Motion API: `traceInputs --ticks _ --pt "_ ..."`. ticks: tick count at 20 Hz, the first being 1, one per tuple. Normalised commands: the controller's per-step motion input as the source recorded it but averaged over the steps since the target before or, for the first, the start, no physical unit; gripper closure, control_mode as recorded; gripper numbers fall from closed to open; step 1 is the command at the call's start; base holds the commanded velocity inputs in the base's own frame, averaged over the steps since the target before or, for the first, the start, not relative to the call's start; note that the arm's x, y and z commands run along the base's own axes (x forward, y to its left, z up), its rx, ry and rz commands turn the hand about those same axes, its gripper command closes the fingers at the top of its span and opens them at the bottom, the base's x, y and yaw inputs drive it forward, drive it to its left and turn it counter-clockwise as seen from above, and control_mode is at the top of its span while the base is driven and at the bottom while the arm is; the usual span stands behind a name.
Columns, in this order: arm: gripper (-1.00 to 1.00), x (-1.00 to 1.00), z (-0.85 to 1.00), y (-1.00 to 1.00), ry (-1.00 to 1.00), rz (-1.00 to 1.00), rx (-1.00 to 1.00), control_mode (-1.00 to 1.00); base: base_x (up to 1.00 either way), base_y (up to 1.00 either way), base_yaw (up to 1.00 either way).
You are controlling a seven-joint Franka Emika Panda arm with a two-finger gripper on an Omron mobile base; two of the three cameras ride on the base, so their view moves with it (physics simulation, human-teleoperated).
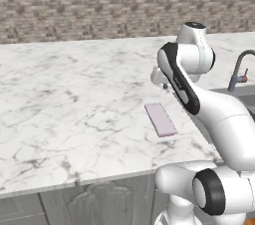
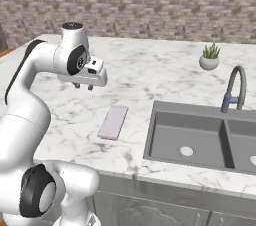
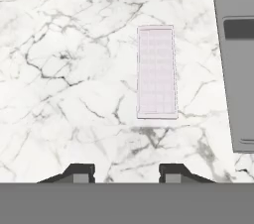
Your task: The ice cube tray has been filled with water. Take the tray and place it in the freezer to make ice. Close the freezer door after placing the tray.
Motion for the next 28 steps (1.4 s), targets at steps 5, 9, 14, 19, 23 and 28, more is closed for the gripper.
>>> traceInputs --ticks 5,9,14,19,23,28 --pt "-1.00 0.05 -0.01 -0.01 0.00 0.00 0.00 -1.00 0.00 0.00 0.00" --pt "-1.00 0.38 -0.32 -0.06 0.00 -0.01 0.00 -1.00 0.00 0.00 0.00" --pt "-1.00 0.76 -0.58 -0.19 0.00 -0.10 -0.01 -1.00 0.00 0.00 0.00" --pt "-1.00 0.44 -0.54 -0.47 0.01 0.00 0.00 -1.00 0.00 0.00 0.00" --pt "-1.00 0.50 -0.35 -0.20 0.01 -0.01 0.00 -1.00 0.00 0.00 0.00" --pt "-1.00 0.60 -0.33 -0.04 0.00 -0.01 0.00 -1.00 0.00 0.00 0.00"
